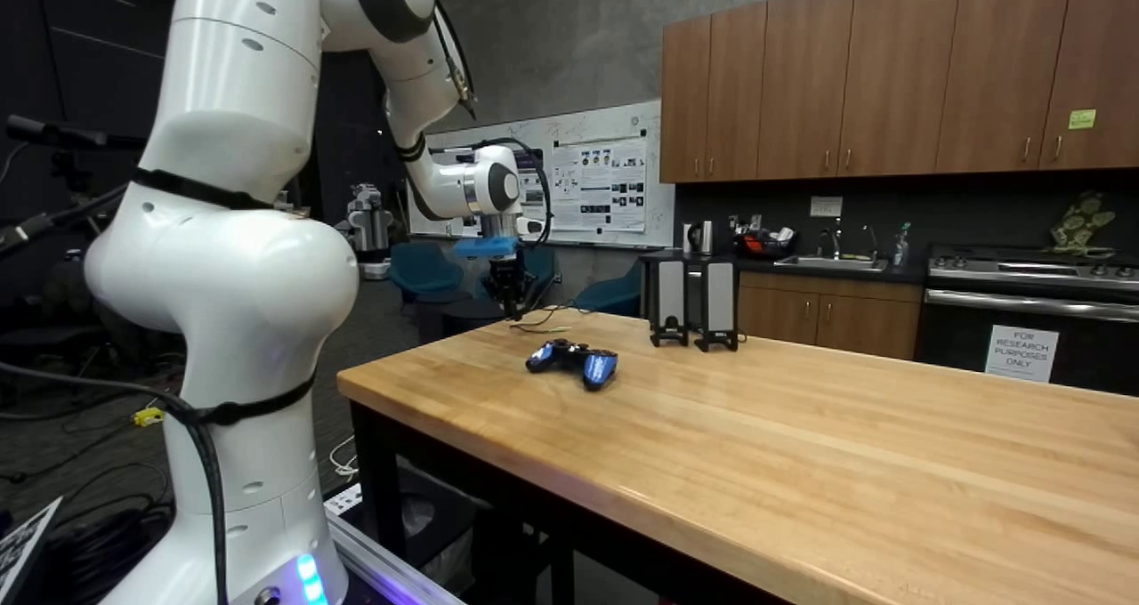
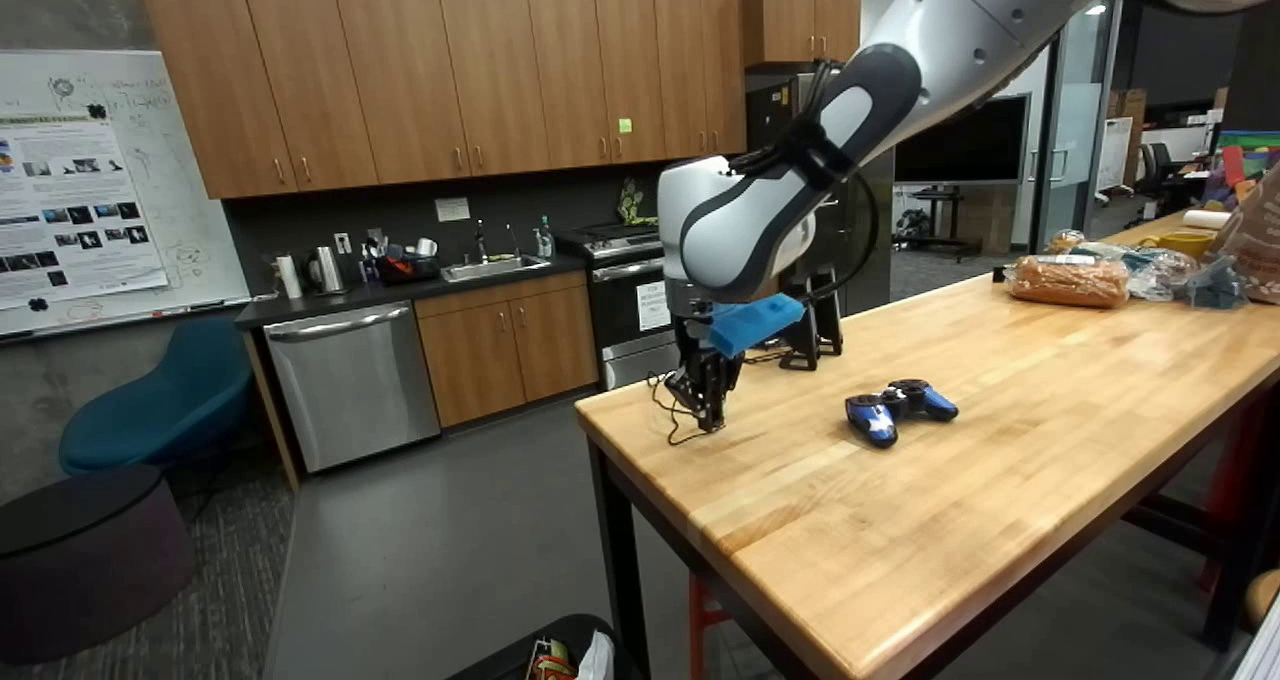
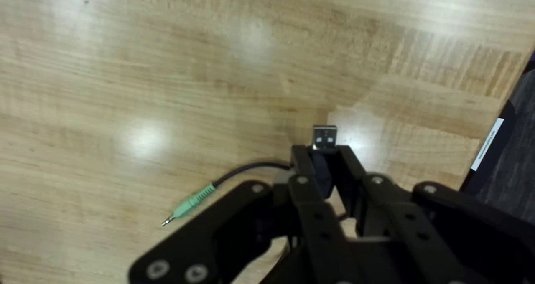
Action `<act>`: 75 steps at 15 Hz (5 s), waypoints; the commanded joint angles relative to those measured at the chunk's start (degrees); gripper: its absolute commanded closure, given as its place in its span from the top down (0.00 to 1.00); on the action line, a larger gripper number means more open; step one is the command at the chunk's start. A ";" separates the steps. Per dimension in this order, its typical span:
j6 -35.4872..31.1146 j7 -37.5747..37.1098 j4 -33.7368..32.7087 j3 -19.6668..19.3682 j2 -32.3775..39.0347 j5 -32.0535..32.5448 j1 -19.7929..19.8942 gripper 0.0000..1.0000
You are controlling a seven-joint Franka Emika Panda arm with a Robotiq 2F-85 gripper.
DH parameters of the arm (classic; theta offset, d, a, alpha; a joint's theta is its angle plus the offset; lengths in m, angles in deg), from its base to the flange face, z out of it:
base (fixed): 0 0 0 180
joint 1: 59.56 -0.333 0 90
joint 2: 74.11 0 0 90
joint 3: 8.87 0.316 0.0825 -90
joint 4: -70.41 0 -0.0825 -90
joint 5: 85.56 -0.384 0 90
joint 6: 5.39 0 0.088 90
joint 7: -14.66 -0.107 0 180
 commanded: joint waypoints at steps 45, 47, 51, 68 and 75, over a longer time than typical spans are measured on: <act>17.54 -3.67 37.55 15.69 -38.92 -17.61 -9.52 0.05; 18.24 -3.26 37.10 15.75 -37.26 -18.46 -9.63 0.05; 19.97 -3.69 36.40 16.23 -34.99 -19.11 -9.76 0.05; 19.24 -3.21 40.00 17.40 -34.24 -25.35 -11.70 0.62; 13.47 -4.11 39.50 17.86 -34.31 -23.20 -10.97 1.00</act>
